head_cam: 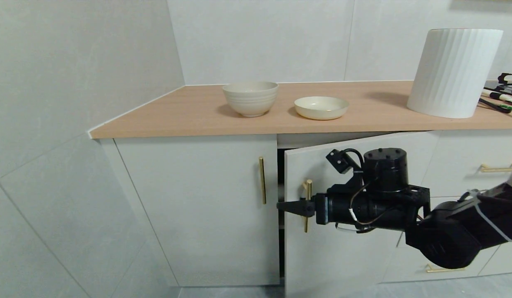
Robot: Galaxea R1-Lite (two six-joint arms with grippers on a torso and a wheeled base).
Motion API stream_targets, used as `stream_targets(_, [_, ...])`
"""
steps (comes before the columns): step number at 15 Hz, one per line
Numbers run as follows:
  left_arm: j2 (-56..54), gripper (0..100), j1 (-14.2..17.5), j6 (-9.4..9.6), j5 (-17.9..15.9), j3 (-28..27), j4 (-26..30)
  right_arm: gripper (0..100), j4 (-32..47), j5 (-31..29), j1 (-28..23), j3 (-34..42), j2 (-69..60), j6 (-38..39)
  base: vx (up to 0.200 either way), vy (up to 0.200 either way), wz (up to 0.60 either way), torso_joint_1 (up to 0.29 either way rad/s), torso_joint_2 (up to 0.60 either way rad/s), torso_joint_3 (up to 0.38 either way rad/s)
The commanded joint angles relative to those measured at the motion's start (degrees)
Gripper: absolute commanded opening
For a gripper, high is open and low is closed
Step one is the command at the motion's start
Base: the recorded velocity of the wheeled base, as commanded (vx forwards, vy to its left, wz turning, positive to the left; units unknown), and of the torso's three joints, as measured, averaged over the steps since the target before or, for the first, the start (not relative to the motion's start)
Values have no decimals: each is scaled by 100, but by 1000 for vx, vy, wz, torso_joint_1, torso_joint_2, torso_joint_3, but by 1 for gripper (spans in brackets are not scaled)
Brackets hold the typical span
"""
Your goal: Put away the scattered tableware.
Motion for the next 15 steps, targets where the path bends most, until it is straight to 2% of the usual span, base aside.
stream_targets(1, [2, 100, 1, 0, 1, 0, -1, 100, -1, 47, 112, 456, -667, -13, 0, 0, 0, 0, 0, 0])
stream_targets(6, [2, 100, 1, 0, 1, 0, -1, 100, -1, 153, 165, 1203, -1283, -4, 0, 0, 0, 0, 0, 0])
stream_targets(15, [2, 100, 1, 53, -17, 0, -9, 100, -1, 144, 183, 1458, -1335, -4, 0, 0, 0, 0, 0, 0])
